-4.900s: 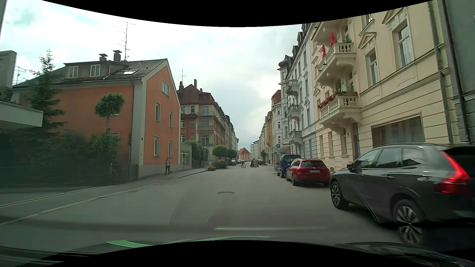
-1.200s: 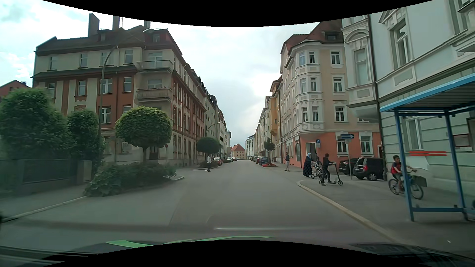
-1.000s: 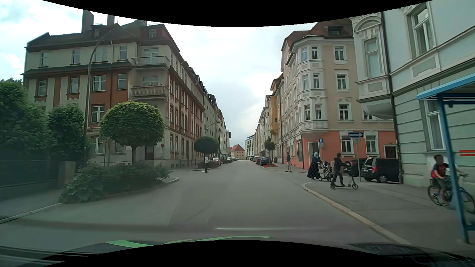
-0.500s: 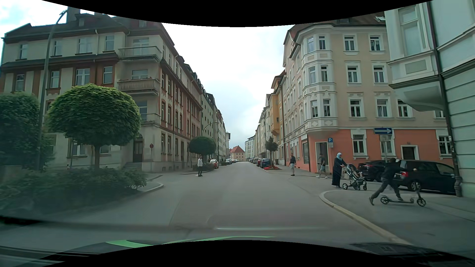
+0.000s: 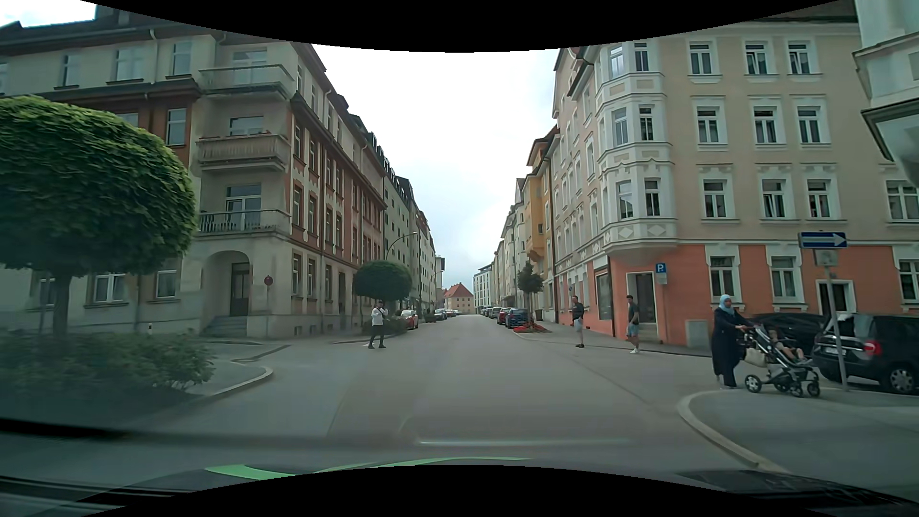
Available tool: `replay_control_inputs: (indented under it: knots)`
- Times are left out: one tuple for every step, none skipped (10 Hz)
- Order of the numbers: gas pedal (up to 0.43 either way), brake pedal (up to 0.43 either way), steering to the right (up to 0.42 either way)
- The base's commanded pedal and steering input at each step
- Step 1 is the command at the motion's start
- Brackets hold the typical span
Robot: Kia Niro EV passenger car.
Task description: Follow the waypoints while adhering to traffic rules and regulations
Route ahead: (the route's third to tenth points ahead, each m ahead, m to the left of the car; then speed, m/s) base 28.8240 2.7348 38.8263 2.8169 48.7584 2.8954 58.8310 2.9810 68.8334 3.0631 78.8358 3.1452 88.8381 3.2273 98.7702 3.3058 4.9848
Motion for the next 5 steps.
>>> replay_control_inputs:
  knots:
    - [0.000, 0.000, 0.000]
    - [0.000, 0.000, 0.000]
    - [0.000, 0.000, 0.000]
    - [0.059, 0.000, 0.000]
    - [0.177, 0.000, 0.000]
